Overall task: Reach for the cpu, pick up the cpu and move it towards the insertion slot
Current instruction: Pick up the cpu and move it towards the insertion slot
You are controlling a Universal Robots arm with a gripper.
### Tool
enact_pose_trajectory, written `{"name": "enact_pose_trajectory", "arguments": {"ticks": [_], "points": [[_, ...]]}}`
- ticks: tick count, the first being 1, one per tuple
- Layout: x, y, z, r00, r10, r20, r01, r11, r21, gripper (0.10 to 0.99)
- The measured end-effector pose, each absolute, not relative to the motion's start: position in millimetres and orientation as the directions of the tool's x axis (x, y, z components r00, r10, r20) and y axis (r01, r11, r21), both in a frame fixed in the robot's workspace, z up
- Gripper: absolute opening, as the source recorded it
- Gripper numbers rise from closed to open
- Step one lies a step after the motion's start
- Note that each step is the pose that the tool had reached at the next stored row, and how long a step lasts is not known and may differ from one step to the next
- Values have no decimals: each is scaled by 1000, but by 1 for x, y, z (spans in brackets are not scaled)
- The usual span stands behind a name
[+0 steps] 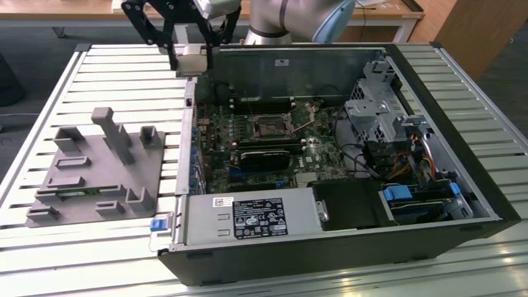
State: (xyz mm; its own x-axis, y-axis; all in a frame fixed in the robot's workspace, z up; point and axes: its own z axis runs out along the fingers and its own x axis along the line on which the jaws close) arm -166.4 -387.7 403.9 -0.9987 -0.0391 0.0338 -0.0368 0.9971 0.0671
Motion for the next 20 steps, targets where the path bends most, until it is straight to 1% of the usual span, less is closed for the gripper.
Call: {"name": "enact_pose_trajectory", "arguments": {"ticks": [20], "points": [[-100, -380, 403, -999, -39, 28, -37, 997, 67, 545]]}}
